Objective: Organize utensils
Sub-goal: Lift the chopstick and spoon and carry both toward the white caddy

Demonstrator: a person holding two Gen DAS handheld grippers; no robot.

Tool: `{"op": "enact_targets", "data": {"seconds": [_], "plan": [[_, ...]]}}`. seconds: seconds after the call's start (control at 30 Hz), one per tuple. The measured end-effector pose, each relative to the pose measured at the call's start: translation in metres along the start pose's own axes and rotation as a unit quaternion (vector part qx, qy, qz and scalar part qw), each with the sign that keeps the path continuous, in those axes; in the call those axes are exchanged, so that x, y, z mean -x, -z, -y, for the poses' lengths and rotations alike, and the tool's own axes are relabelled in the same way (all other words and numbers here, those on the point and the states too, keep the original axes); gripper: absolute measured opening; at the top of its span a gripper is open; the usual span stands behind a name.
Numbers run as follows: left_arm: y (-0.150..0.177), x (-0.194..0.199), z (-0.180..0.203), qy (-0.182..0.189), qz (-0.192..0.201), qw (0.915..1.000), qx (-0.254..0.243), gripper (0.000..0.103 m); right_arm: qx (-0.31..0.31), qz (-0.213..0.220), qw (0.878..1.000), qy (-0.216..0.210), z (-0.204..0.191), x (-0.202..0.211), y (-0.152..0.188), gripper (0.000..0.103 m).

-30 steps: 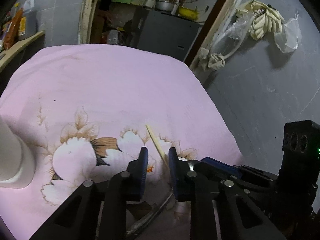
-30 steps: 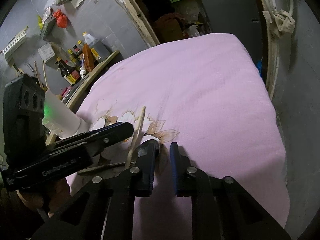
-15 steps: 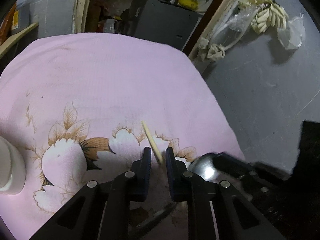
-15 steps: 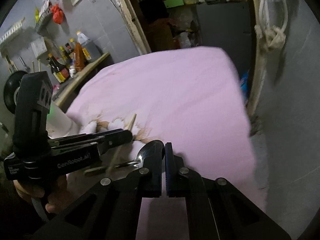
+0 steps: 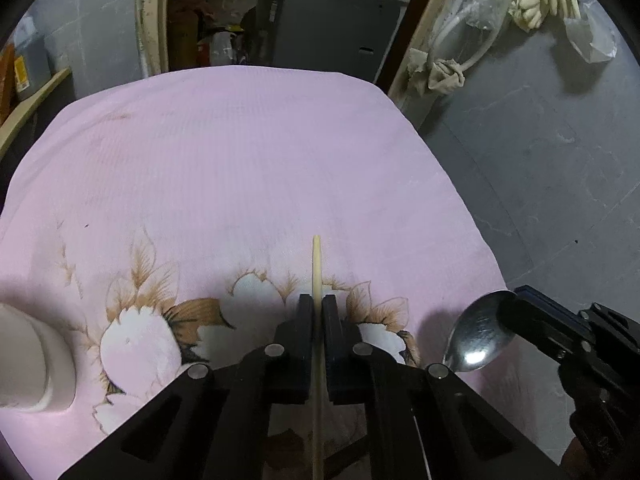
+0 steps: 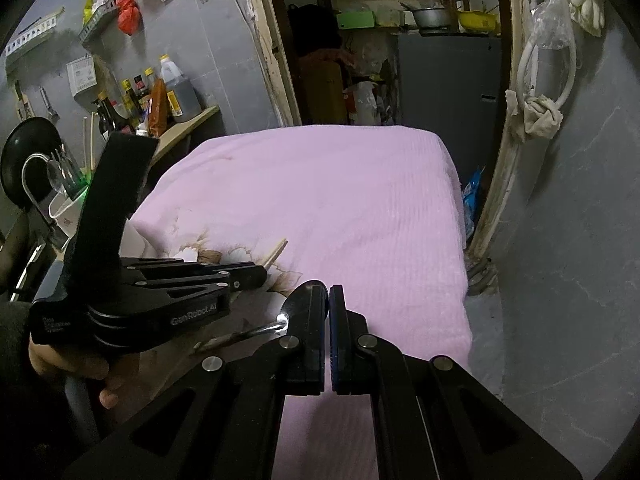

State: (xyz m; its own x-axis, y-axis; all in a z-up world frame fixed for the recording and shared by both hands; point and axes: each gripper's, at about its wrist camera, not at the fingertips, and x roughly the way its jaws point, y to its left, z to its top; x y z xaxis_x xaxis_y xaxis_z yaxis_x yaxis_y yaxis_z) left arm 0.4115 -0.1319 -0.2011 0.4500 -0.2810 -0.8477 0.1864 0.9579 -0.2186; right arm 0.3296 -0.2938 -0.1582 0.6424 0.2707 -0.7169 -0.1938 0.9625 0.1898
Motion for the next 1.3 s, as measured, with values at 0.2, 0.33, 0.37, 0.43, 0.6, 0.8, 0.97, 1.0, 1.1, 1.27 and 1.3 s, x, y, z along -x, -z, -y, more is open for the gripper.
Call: {"op": "enact_targets", "data": {"seconds": [0.2,0.33,0.37,0.43,0.6,0.8,0.97,1.0,1.1,1.27,1.3], "plan": [[0.008,0.054,-0.01,0.046,0.087,0.9945,0.036,0.005,0.001,0.027,1.0,0.011,-0.007,0.024,-0.001,0.001],[0.016,0.096,-0.021,0.062,0.144,0.9859,0.058,0.005,0.007,0.056,0.998,0.024,-0.021,0.043,-0.004,0.001],[0.017,0.106,-0.023,0.063,0.157,0.9835,0.062,0.005,0.011,0.064,0.997,0.029,-0.025,0.049,-0.005,0.001],[0.018,0.128,-0.031,0.067,0.182,0.9784,0.073,0.005,0.016,0.08,0.996,0.035,-0.035,0.061,-0.009,0.001],[0.014,0.189,-0.057,0.089,0.242,0.9601,0.108,0.005,0.029,0.1,0.994,0.042,-0.063,0.088,-0.024,0.001],[-0.003,0.253,-0.096,0.104,0.302,0.9378,0.136,0.005,0.047,0.128,0.99,0.044,-0.1,0.125,-0.046,0.001],[-0.009,0.288,-0.129,0.096,0.337,0.9254,0.144,0.005,0.077,0.156,0.984,0.041,-0.136,0.146,-0.07,0.001],[-0.011,0.292,-0.134,0.092,0.342,0.9239,0.143,0.005,0.084,0.161,0.983,0.041,-0.144,0.149,-0.074,0.001],[-0.009,0.303,-0.155,0.086,0.353,0.9197,0.149,0.005,0.105,0.177,0.978,0.043,-0.169,0.154,-0.086,0.001],[-0.01,0.311,-0.191,0.065,0.368,0.915,0.151,0.005,0.125,0.19,0.972,0.051,-0.205,0.156,-0.104,0.001],[-0.011,0.312,-0.196,0.061,0.372,0.914,0.15,0.005,0.128,0.191,0.972,0.053,-0.211,0.155,-0.107,0.001]]}}
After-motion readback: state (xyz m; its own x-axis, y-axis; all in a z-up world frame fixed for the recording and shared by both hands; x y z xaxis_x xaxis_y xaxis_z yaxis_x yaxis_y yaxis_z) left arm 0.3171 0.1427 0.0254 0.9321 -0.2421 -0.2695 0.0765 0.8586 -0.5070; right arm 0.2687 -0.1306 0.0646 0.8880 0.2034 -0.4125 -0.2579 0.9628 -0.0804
